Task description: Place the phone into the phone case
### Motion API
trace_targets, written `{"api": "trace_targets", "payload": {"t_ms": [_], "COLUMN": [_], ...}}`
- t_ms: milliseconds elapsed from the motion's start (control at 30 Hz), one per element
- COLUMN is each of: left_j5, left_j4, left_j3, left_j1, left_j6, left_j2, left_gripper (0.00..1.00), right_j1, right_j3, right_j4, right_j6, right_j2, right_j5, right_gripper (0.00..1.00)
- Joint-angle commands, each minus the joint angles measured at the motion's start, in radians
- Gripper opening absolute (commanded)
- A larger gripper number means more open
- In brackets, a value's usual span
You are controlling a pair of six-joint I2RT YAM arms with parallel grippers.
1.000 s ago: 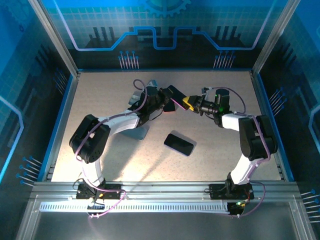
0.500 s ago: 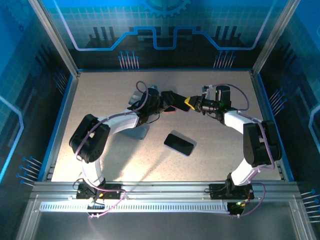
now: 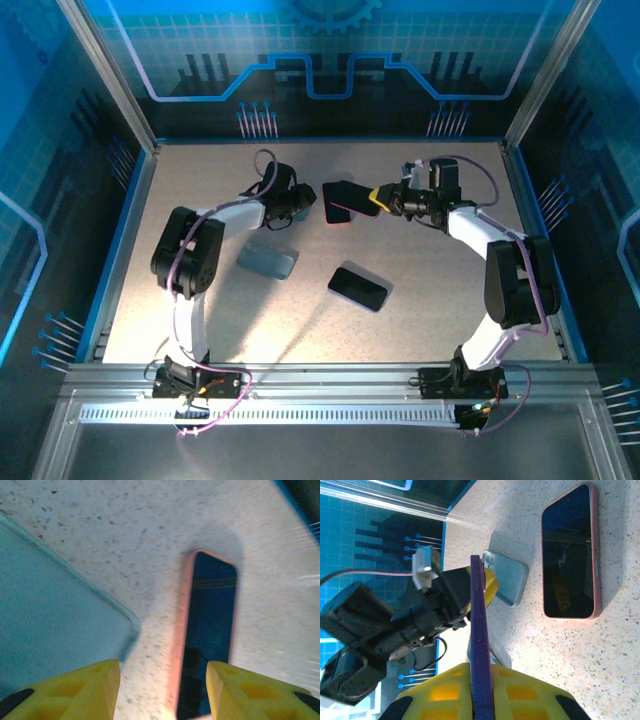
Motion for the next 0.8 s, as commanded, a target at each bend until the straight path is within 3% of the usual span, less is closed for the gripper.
{"api": "trace_targets", "payload": {"t_ms": [0, 300, 500, 767], "left_j5": [-0.040, -0.081, -0.026, -0.007], "left_j4": [-0.208, -0.347, -0.309, -0.274], "left_j3": [0.131, 0.245, 0.114, -0.028], "left_j1": [0.001, 0.002, -0.022, -0.158], "left_j6": [0.142, 0.204, 0.121, -0.040], "left_j2": [0.085, 0.190, 0.132, 0.027], "left_gripper": [0.48, 0.46, 0.45, 0.45], "right_j1": [-0.014, -0.032, -0.038, -0.039], "right_j3": [0.048, 0.034, -0.003, -0.061], "right_j4": [-0.055, -0.100, -0.122, -0.149], "right_j6": [-0.048, -0.075, -0.095, -0.119], "right_j2": [0.021, 0.006, -0.035, -0.087], "right_j5": [-0.021, -0.022, -0.017, -0.016], "right_gripper": [0.00, 0.00, 0.00, 0.00]}}
